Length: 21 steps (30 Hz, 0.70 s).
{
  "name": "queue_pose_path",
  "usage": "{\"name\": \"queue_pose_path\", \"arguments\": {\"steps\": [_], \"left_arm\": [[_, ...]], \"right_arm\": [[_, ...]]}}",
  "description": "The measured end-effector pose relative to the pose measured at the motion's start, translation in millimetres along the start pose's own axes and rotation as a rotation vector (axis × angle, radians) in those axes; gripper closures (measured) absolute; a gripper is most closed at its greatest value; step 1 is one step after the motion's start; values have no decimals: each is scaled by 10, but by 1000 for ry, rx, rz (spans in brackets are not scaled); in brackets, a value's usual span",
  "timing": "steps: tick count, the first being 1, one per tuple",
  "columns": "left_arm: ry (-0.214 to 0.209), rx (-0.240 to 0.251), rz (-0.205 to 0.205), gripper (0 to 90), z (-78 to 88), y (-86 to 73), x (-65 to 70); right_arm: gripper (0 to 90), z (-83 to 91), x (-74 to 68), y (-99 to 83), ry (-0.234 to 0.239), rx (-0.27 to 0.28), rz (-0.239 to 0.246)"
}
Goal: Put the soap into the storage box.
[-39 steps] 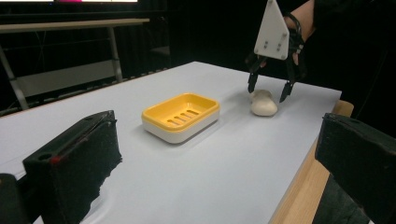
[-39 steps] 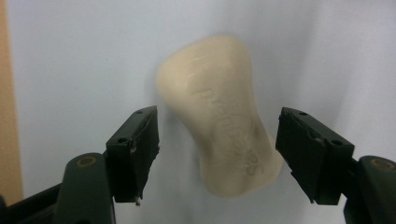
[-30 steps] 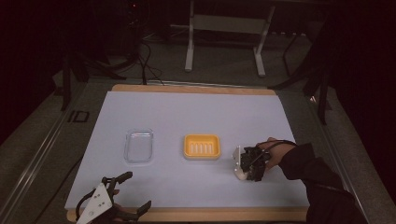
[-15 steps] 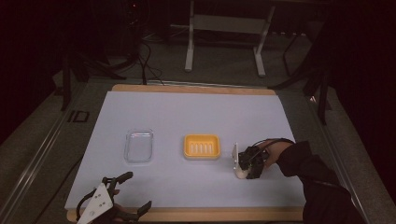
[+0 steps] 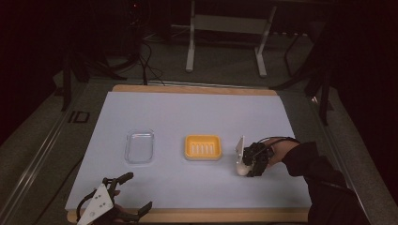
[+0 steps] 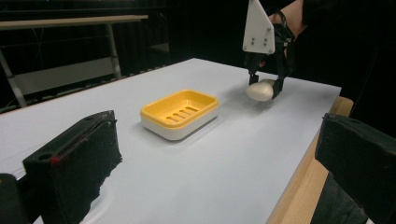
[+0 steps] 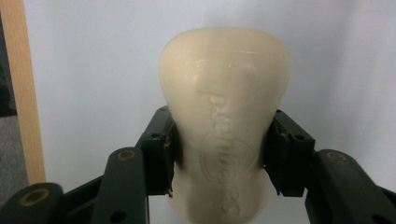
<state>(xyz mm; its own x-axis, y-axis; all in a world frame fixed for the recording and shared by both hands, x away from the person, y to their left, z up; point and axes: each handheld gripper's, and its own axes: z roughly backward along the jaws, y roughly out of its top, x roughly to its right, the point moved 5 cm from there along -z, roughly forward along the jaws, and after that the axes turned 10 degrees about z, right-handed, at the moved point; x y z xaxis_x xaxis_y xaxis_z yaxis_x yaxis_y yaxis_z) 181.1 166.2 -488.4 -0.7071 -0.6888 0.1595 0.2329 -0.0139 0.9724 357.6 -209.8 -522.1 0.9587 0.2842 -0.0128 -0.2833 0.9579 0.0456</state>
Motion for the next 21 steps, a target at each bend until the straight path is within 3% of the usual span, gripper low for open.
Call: {"name": "queue_pose_path", "arguments": {"steps": [11,17,21], "left_arm": [[5,1,-6,1,12,-2,5],[-3,-4,-8,1,2,-7,15],[-8,-6,-13,1,8,-11,29]], "right_arm": [[496,195,17,22,-25,27,-8],[496,332,52,22,-44,32,-28],[496,428,73,38,-32,36,-57]]}}
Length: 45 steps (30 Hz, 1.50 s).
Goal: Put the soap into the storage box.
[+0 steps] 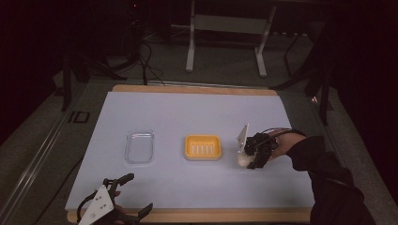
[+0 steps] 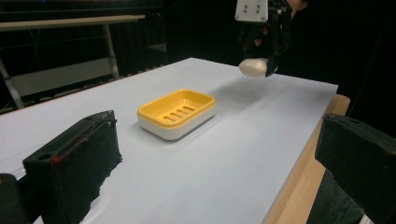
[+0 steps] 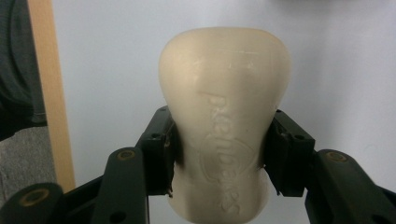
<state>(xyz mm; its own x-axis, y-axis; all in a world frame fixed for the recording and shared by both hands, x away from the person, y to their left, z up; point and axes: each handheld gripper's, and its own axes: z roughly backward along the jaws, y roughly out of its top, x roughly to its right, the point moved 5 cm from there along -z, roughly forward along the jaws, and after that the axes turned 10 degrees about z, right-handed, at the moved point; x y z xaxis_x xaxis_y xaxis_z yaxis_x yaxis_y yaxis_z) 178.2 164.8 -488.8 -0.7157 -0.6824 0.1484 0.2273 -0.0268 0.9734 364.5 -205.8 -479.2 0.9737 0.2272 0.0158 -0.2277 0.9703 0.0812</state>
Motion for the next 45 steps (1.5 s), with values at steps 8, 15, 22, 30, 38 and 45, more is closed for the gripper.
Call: {"name": "queue_pose_path", "arguments": {"steps": [8,15,22,30,38,45], "left_arm": [[-7,-2,-2,1,-3,-2,9],[-19,-1,-1,1,3,-3,28],[-19,-2,-1,1,6,-3,28],[-18,-5,-4,1,14,-2,21],[-22,-3,-2,1,16,-1,24],[-26,1,2,1,18,1,22]], "right_arm": [[496,190,56,77,-25,-11,-6],[496,330,127,146,-38,-29,-13],[496,458,214,268,-59,-27,-2],[496,550,329,427,-83,-21,8],[496,548,403,565,-88,-31,35],[496,531,459,682,-91,-27,58]]}}
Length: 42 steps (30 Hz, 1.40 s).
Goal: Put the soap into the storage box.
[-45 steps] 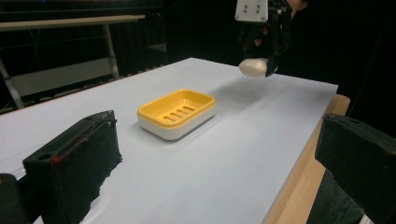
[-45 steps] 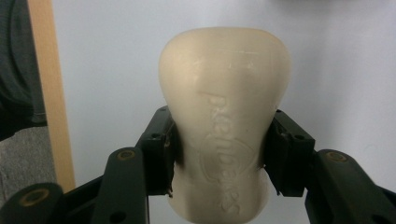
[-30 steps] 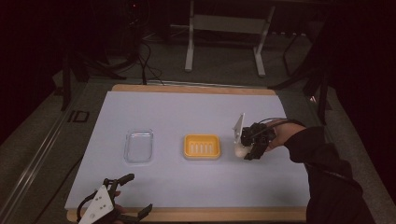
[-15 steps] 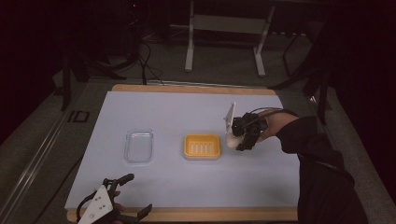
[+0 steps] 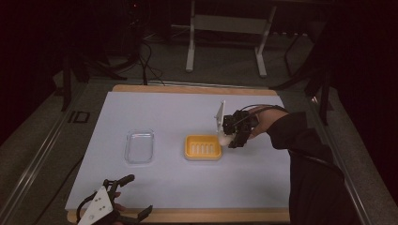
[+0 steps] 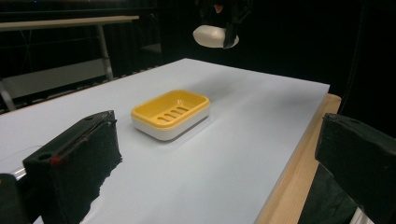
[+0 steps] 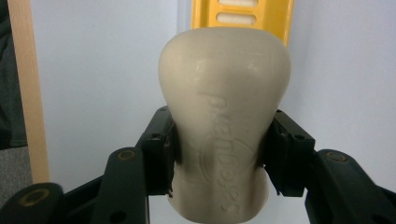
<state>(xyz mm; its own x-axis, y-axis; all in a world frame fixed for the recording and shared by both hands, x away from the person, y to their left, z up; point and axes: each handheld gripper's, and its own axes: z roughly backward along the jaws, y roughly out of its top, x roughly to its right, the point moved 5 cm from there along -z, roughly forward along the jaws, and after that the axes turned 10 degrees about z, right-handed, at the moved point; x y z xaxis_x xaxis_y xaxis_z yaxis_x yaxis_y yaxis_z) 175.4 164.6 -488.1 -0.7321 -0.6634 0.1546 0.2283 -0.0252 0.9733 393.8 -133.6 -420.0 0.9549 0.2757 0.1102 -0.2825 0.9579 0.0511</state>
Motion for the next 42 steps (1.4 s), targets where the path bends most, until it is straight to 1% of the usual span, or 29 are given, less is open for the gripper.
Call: {"name": "queue_pose_path", "arguments": {"steps": [1,2,5,8,9,11,12,17,18,19,22,24,29,31,33,35,39,42], "left_arm": [[0,-2,-1,1,2,0,-1],[0,-2,-1,1,3,0,-1],[-1,-3,-2,1,5,-1,0],[-1,-2,-2,1,8,-1,0],[-1,-2,-1,1,9,-2,1],[-1,-3,-3,1,12,-4,3],[-1,-1,-2,1,13,-3,4],[-1,-2,-4,1,12,-7,7],[-1,-2,-4,1,12,-7,7],[-2,-6,-8,1,9,-11,8],[-3,-6,-9,1,10,-11,7],[-3,-4,-9,1,14,-9,4],[-2,0,-8,1,20,-5,-3],[-1,-1,-9,1,19,-6,-4],[-2,-2,-9,1,19,-7,-2],[-1,-1,-9,1,21,-6,-3],[2,1,-8,1,21,-6,-12],[2,-9,-18,1,16,-13,-13]], "right_arm": [[496,-4,13,18,0,1,7],[497,-6,14,36,6,-1,4],[496,-24,48,90,2,1,17],[496,-42,73,144,2,2,14],[496,-53,87,162,0,8,23],[496,-63,105,194,-1,2,14],[496,-70,120,212,-5,2,20],[496,-104,163,322,-14,23,34],[496,-104,163,322,-14,23,34],[496,-115,174,340,-18,28,42],[496,-158,209,416,-6,49,44],[496,-188,223,450,-7,57,46],[496,-272,265,528,7,83,34],[496,-309,282,552,-1,89,40],[495,-344,280,575,-12,107,60],[496,-375,289,595,-19,132,56],[495,-451,318,592,-34,151,54],[495,-515,329,573,-38,172,58]]}}
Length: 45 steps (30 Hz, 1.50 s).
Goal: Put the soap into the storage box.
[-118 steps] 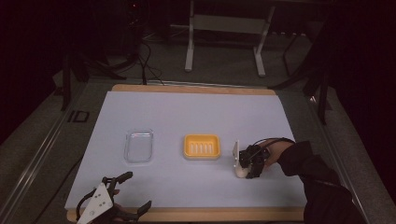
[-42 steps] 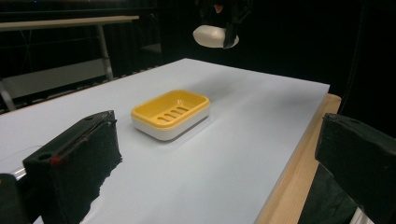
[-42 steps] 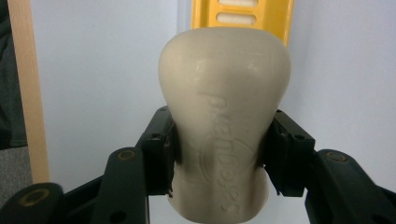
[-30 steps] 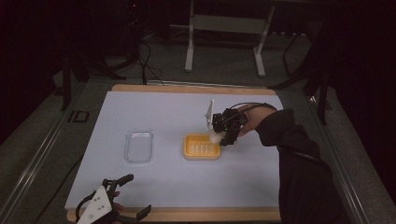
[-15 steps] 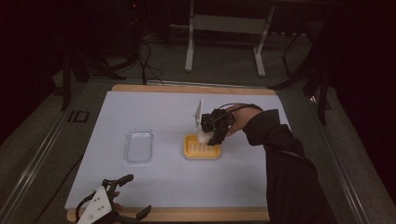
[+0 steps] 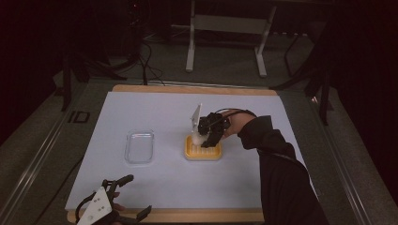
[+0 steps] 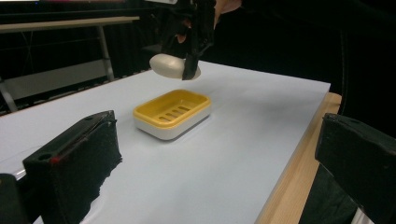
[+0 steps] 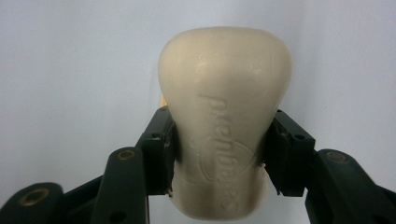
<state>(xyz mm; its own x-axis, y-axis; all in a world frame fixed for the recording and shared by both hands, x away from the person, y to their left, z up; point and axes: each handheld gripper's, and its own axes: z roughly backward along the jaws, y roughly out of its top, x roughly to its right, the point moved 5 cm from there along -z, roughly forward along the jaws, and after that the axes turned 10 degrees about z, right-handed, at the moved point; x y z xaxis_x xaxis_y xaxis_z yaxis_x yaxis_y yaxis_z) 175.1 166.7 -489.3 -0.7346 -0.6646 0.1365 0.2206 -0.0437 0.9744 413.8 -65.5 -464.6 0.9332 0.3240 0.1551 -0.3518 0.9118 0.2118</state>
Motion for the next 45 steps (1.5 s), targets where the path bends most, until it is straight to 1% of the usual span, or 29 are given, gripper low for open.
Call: {"name": "queue_pose_path", "arguments": {"steps": [3,5,6,8,11,12,14,16,19,21,24,29,33,36,37,38,39,41,42,45], "left_arm": [[0,-2,-4,1,-3,-2,2],[-1,0,-5,1,-4,-2,3],[-1,0,-5,1,-4,-2,3],[-4,0,-4,1,-2,-2,5],[-4,0,-7,1,-4,-2,5],[-4,0,-7,1,-4,-2,5],[-3,-3,-9,1,-7,-6,6],[-4,-3,-9,1,-9,-6,9],[0,-1,-11,1,-4,-5,5],[0,-3,-11,1,-5,-7,2],[-2,-5,-11,1,-9,-10,7],[-4,-6,-12,1,-10,-11,10],[-5,-7,-13,1,-11,-12,12],[-5,-8,-14,1,-11,-13,13],[-4,-9,-14,1,-11,-13,12],[-4,-10,-16,1,-11,-14,10],[-4,-12,-16,1,-11,-14,9],[-4,-14,-17,1,-14,-16,10],[-4,-16,-18,1,-13,-17,10],[-4,-17,-18,1,-14,-17,11]], "right_arm": [[495,-61,15,-36,2,35,-15],[495,-119,21,-62,6,48,-19],[495,-119,21,-62,6,48,-19],[495,-211,20,-108,13,48,-26],[495,-290,31,-155,16,46,-43],[495,-290,31,-155,16,46,-43],[495,-384,45,-204,18,45,-53],[494,-429,46,-220,23,45,-54],[494,-509,50,-251,27,24,-58],[494,-545,48,-263,30,22,-58],[494,-603,54,-274,35,24,-75],[493,-653,73,-285,36,26,-92],[492,-683,80,-285,36,31,-96],[488,-713,69,-286,48,19,-97],[487,-718,69,-282,54,18,-106],[485,-722,79,-279,53,21,-106],[483,-723,82,-277,55,19,-113],[466,-721,83,-270,53,11,-110],[458,-712,80,-260,58,9,-121],[437,-677,95,-241,57,14,-114]]}}
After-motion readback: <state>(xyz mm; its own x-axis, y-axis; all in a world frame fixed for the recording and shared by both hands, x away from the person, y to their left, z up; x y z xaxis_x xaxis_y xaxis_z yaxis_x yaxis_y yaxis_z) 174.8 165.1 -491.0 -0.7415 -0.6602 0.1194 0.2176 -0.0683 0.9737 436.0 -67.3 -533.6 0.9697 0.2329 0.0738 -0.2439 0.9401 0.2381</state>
